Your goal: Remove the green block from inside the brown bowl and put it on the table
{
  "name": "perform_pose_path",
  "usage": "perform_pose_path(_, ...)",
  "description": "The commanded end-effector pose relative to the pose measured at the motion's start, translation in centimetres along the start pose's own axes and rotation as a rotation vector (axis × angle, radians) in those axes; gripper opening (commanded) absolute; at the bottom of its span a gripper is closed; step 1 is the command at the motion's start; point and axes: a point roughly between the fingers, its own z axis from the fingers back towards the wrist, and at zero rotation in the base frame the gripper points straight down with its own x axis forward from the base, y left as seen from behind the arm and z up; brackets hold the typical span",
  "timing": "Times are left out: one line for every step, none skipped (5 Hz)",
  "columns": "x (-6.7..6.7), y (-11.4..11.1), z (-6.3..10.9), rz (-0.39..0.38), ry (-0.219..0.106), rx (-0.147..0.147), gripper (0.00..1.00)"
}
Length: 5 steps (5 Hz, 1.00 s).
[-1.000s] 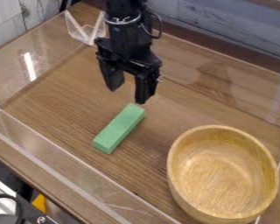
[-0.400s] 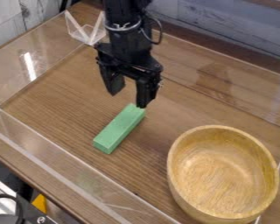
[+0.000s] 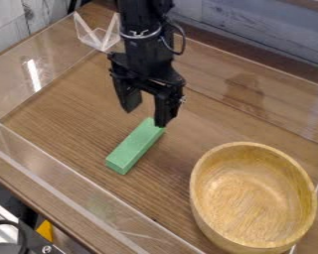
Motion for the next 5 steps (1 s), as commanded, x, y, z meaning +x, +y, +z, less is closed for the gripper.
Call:
perform_pose_path(0.3, 0.3, 1.1, 0.017, -0.05, 0.011, 1.0)
perform_pose_path(0.1, 0.7, 1.1, 0.041, -0.054, 0.012, 1.0)
perform_pose_path(0.3, 0.4, 1.3, 0.141, -0.064, 0.017, 1.0)
perform_pose_path(0.6, 0.0, 1.4, 0.234, -0.076, 0.022, 1.0)
perform_pose_path(1.2, 0.2, 1.2, 0.255, -0.084, 0.023, 1.0)
